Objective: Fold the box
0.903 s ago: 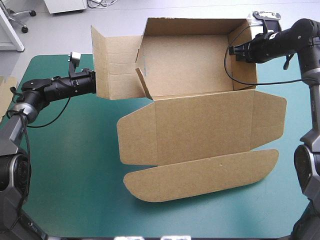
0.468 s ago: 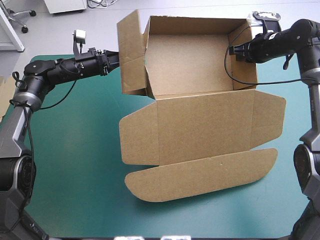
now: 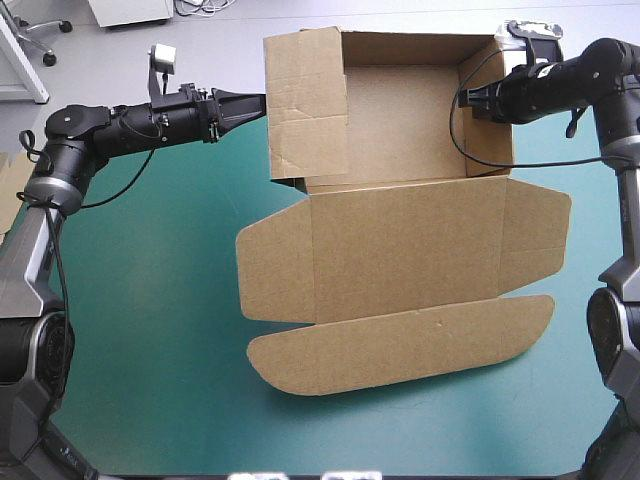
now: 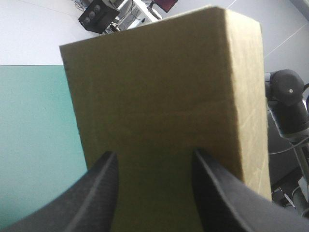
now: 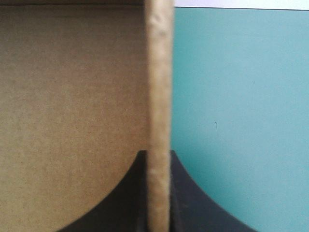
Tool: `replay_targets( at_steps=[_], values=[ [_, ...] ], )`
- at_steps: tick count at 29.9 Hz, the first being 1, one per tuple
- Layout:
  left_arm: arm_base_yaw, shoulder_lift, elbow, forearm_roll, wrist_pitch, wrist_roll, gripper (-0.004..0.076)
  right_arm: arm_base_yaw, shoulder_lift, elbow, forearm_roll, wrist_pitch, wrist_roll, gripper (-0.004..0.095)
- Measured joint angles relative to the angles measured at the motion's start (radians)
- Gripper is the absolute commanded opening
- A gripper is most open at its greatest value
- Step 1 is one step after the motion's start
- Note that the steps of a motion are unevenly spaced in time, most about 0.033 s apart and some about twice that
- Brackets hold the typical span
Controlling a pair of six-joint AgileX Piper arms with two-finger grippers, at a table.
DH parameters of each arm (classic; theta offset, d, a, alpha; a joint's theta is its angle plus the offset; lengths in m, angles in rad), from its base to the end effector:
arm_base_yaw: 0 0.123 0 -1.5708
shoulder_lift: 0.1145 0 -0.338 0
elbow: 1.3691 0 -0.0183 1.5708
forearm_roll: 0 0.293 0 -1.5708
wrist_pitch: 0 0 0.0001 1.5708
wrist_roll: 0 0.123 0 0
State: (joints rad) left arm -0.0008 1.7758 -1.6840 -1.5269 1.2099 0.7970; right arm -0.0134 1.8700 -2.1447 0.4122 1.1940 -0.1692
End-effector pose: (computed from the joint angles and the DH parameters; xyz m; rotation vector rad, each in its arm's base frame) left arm 0.4425 -0.1154 0.4556 0.4092 1.7964 -1.4726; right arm 0.4833 0.0394 0.4713 -0.1783 2.3346 0.4401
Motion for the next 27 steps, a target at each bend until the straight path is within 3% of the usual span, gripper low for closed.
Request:
replay_targets(
  at_steps=[17, 27],
  values=[
    [-0.040, -0.045, -0.040, 0.047, 0.005, -0.036, 0.0433, 0.000, 0.000, 0.000, 0.004, -0.057, 0.060, -0.0026],
    [-0.136, -0.046, -0.232, 0.422, -0.051, -0.219, 0.0433, 0.021, 0.000, 0.000, -0.061, -0.057, 0.128, -0.0012]
  ],
)
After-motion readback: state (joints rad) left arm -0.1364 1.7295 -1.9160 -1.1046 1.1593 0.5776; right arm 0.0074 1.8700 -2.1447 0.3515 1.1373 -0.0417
